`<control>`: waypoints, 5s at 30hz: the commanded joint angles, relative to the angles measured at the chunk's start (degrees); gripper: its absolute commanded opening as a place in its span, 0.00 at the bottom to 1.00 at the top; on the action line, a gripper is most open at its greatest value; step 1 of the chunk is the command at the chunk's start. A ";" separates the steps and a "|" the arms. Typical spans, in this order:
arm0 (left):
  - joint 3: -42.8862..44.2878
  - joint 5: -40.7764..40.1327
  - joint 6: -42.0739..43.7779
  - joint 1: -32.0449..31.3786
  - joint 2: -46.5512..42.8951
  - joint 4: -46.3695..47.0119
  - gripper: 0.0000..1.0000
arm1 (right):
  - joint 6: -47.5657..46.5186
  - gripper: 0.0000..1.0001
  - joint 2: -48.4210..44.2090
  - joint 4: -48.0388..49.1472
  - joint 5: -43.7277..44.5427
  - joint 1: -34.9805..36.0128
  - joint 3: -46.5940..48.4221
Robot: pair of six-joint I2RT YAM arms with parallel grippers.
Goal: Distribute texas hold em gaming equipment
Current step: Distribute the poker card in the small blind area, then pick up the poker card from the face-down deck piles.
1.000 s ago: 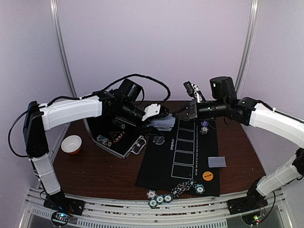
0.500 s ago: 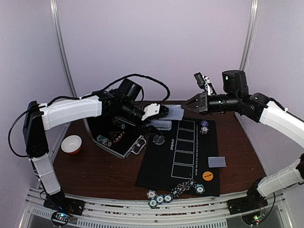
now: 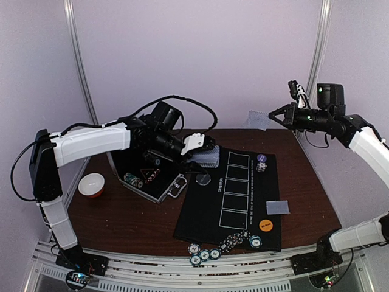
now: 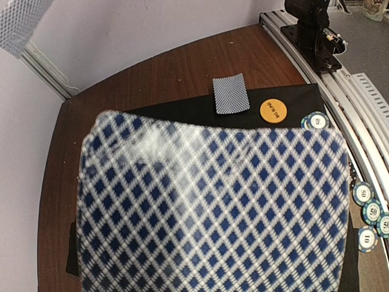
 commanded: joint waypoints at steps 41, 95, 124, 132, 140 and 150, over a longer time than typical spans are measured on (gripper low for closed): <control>0.28 0.94 -0.95 0.42 -2.16 1.53 0.58 | -41.25 0.00 50.00 -10.41 9.38 -20.41 17.55; -1.45 -2.28 -0.91 0.42 -4.53 -0.34 0.58 | 4.67 1.00 8.82 28.98 0.87 24.84 -14.07; -1.54 -2.98 -0.48 0.41 -4.40 -0.33 0.57 | -1.39 0.66 9.69 11.65 6.56 26.29 -6.65; -1.53 -3.21 -0.49 0.41 -4.31 -0.37 0.57 | -0.39 0.54 9.95 12.15 3.34 26.42 -5.31; -1.66 -3.41 -0.50 0.43 -4.31 -0.35 0.57 | 0.00 0.34 10.18 10.13 2.93 26.48 -3.93; -1.75 -3.63 -0.49 0.42 -4.22 -0.34 0.57 | -1.04 0.15 9.86 5.93 3.47 26.46 -1.58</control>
